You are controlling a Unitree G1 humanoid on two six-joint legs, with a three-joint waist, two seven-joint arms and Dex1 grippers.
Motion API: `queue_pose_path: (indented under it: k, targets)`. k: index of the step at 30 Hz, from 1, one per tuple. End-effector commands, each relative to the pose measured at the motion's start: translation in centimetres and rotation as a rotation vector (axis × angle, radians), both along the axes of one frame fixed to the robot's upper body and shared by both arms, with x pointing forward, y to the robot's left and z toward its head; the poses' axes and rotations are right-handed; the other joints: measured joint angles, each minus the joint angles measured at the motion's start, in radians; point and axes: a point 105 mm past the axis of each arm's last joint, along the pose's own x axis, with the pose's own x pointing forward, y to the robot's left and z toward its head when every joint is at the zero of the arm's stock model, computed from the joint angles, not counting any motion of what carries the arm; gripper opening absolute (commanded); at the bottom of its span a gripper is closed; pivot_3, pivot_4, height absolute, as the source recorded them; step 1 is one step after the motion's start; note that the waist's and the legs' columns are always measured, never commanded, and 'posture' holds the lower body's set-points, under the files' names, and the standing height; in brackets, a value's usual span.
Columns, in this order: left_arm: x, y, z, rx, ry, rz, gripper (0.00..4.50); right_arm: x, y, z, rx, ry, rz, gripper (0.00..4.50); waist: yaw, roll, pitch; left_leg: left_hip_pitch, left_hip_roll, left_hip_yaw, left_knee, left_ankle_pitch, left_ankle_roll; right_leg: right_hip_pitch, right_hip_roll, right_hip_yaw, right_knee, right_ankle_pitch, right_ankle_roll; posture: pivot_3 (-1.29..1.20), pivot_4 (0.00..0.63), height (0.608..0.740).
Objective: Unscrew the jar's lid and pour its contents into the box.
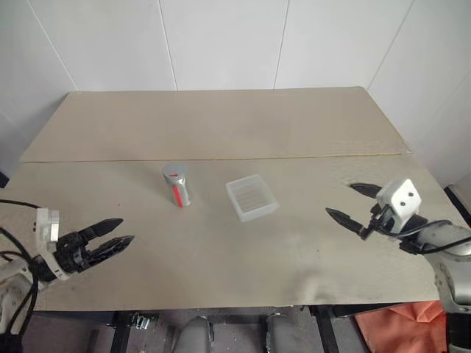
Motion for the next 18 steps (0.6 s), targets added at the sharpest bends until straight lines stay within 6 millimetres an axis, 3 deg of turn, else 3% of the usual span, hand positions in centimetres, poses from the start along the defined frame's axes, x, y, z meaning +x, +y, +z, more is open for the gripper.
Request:
queue_pose_path:
  k: [1, 4, 11, 18]
  targets:
    - [0.8, 0.9, 0.5, 0.01, 0.057, -0.07, 4.46, 0.1, 1.6, 1.7, -0.018, -0.071, 0.048, 4.5, -0.002, 0.0, 0.0, -0.001, 0.0, 0.0, 0.0, 0.0, 0.0, -0.002, 0.0, 0.0, 0.0, 0.0, 0.0, 0.0, 0.15, 0.74]
    - [1.7, 1.6, 1.1, 0.036, 0.086, -0.125, 4.46, 0.2, 2.9, 1.9, -0.031, -0.071, 0.086, 4.5, -0.003, 0.0, 0.0, -0.006, 0.0, 0.0, 0.0, 0.0, 0.0, -0.005, 0.0, 0.0, 0.001, 0.0, -0.001, 0.0, 0.15, 0.74]
    - [4.7, 3.4, 3.5, 0.039, 0.139, -0.052, 4.46, 2.0, 4.5, 2.2, -0.017, -0.089, 0.079, 4.5, -0.011, -0.001, 0.001, -0.011, -0.001, -0.001, -0.002, 0.0, 0.0, -0.012, 0.0, 0.0, 0.003, 0.0, -0.001, 0.0, 0.15, 0.74]
    - [5.6, 3.7, 3.7, 0.111, 0.187, -0.039, 4.46, 3.7, 5.9, 1.6, -0.002, -0.083, 0.074, 4.5, -0.02, -0.002, 0.001, -0.018, -0.002, -0.001, -0.002, 0.002, -0.002, -0.022, 0.0, 0.001, 0.007, 0.001, -0.001, 0.0, 0.15, 0.74]
